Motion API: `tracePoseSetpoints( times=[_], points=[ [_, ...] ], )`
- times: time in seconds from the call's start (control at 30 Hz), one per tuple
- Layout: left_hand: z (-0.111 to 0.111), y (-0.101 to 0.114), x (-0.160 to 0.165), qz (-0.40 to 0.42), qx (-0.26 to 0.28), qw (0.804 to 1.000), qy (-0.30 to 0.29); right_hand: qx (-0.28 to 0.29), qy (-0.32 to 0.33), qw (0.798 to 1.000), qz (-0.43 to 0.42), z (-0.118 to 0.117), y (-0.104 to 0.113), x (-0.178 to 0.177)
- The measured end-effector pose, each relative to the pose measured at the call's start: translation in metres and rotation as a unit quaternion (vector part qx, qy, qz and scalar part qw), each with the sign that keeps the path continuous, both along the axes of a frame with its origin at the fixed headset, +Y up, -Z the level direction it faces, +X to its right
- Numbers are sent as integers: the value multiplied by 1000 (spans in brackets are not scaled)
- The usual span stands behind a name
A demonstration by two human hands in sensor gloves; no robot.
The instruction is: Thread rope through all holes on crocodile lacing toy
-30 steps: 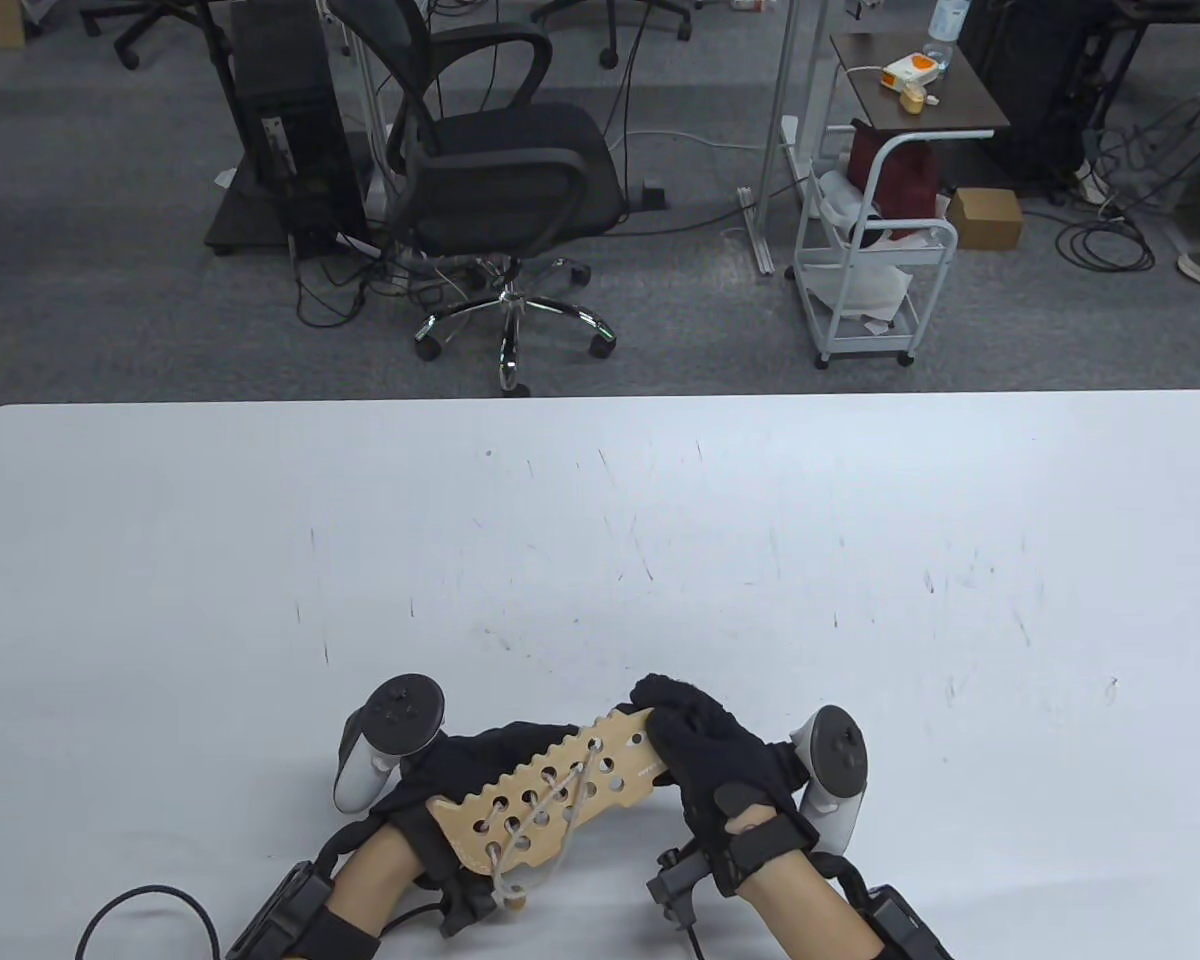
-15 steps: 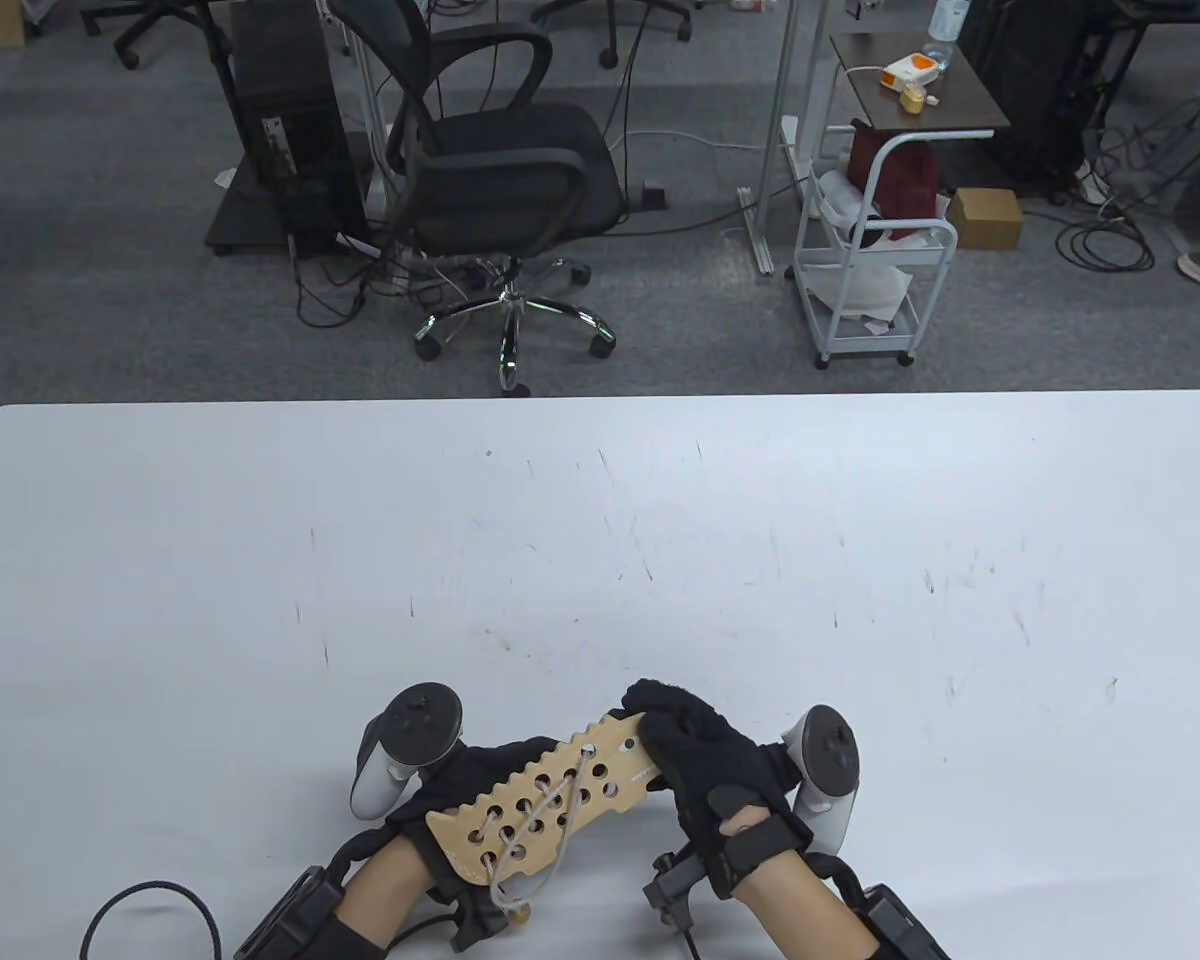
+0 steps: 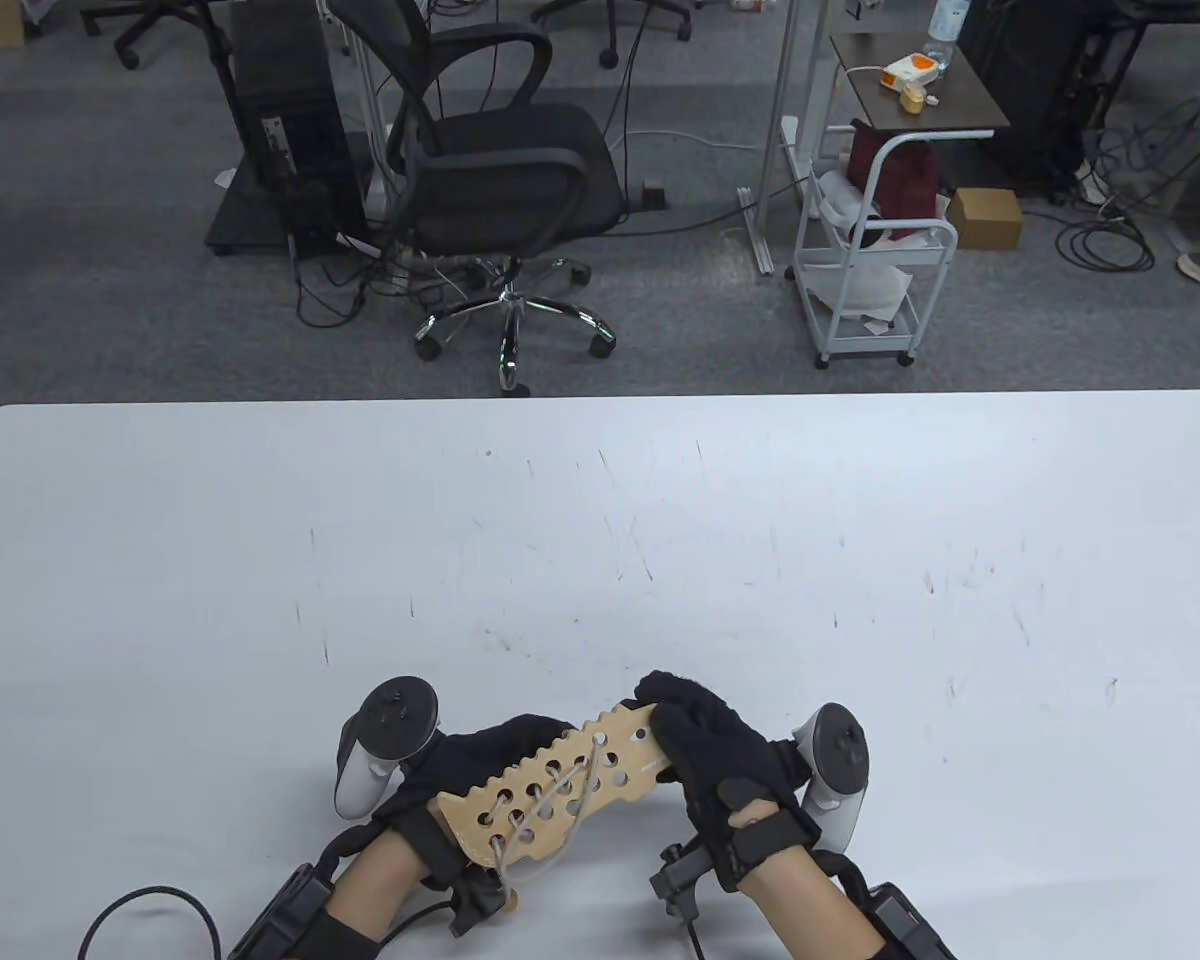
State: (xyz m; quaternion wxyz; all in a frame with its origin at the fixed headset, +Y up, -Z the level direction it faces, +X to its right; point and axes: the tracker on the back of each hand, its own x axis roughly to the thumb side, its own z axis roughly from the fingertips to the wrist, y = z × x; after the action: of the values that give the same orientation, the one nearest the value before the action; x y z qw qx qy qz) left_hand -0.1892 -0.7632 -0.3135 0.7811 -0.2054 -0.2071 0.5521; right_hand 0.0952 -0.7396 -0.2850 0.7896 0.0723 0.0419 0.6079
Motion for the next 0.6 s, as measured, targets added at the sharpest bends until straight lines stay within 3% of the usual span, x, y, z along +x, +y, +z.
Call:
tracePoseSetpoints(
  times=[0.6],
  points=[
    [-10,4,-33,39,6,995,94,-16,-43,999,-19,-9,-3,22]
  ],
)
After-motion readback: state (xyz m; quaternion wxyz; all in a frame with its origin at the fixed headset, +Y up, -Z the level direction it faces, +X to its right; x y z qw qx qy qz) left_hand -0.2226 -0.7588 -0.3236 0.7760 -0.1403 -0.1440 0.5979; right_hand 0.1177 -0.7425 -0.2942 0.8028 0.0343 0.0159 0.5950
